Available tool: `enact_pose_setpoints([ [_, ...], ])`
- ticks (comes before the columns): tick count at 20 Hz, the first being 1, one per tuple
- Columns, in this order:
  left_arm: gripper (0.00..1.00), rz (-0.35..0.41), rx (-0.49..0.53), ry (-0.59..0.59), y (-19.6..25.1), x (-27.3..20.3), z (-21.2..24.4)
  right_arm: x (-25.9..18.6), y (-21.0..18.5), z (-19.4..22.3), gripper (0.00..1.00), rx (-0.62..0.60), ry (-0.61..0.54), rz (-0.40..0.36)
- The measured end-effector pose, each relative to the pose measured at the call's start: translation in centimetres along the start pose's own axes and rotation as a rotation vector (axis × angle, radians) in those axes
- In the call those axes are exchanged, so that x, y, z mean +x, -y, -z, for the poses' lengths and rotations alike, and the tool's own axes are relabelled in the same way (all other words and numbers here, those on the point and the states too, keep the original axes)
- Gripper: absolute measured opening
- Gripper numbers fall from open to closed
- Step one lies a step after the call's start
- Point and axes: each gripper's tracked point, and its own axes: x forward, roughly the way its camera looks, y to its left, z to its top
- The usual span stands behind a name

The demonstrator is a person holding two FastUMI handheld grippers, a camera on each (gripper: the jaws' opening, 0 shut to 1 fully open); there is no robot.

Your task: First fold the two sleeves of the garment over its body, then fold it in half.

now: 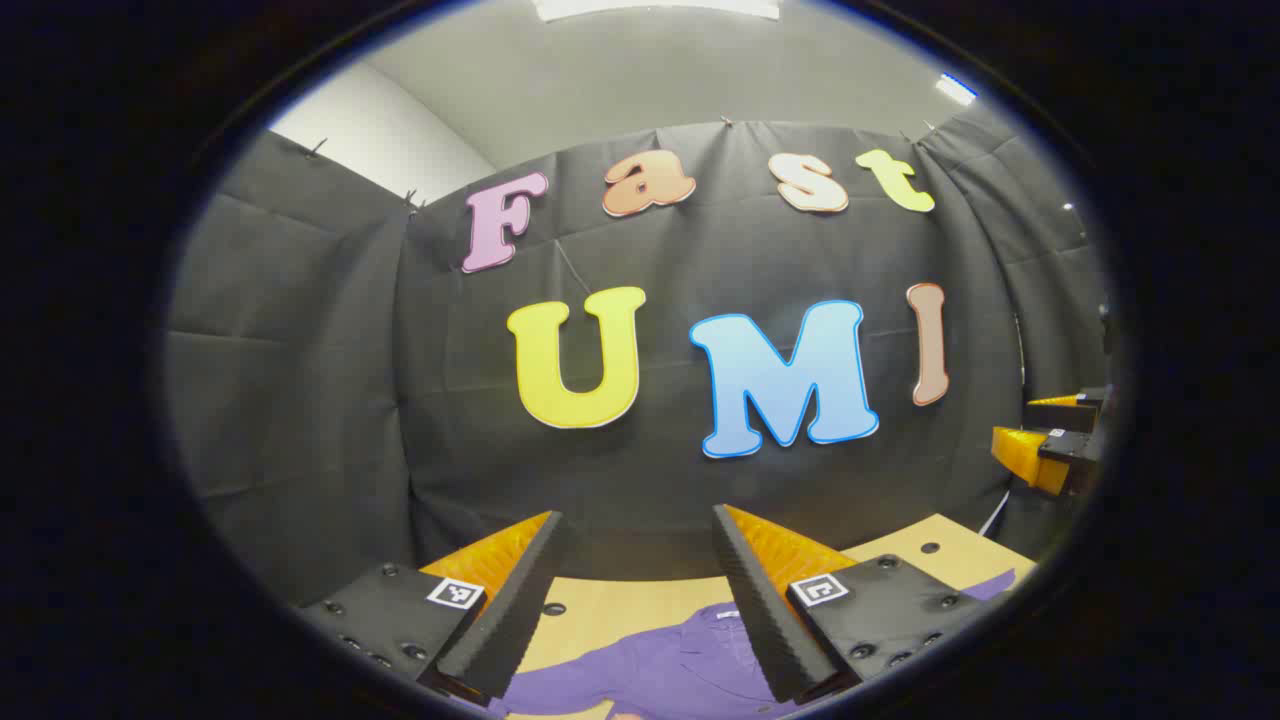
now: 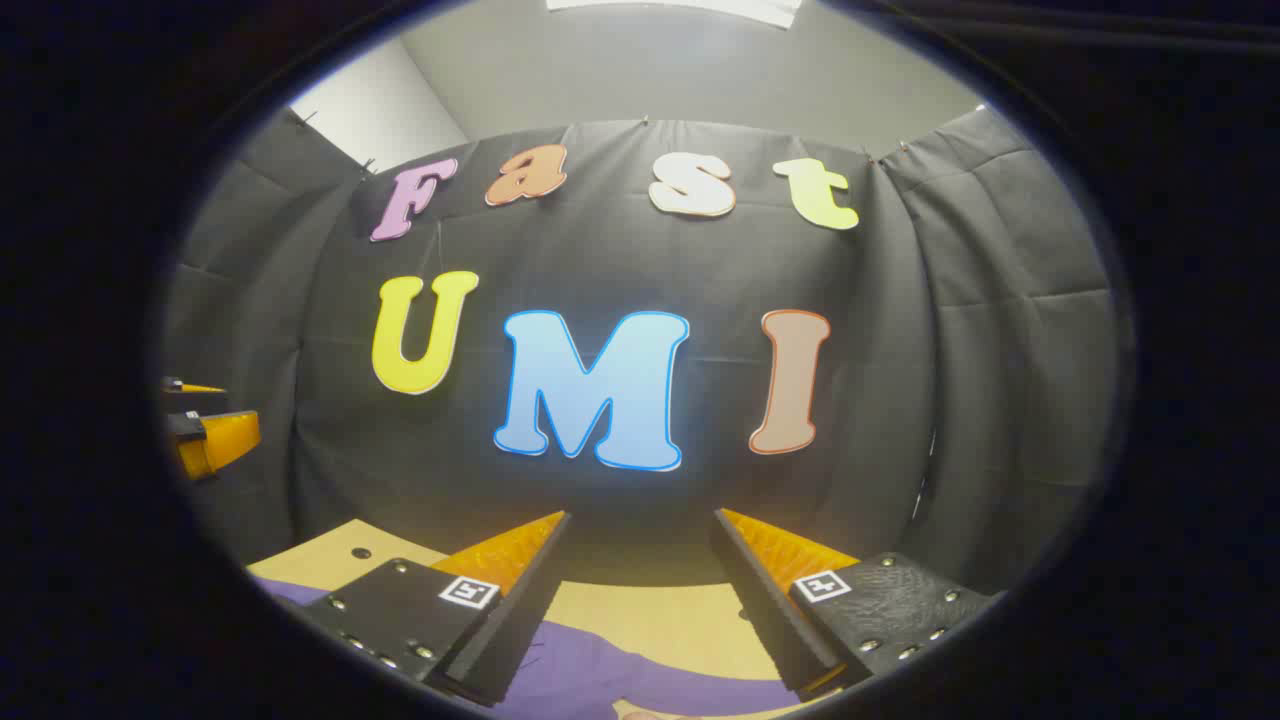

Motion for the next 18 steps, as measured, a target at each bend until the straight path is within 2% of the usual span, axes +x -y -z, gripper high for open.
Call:
enact_pose_setpoints([
  [18,0.94,0.059,0.022,-0.004,2.3,1.0,0.0,0.1,-0.6,0.3,0.92,0.026,-0.016,-0.029],
])
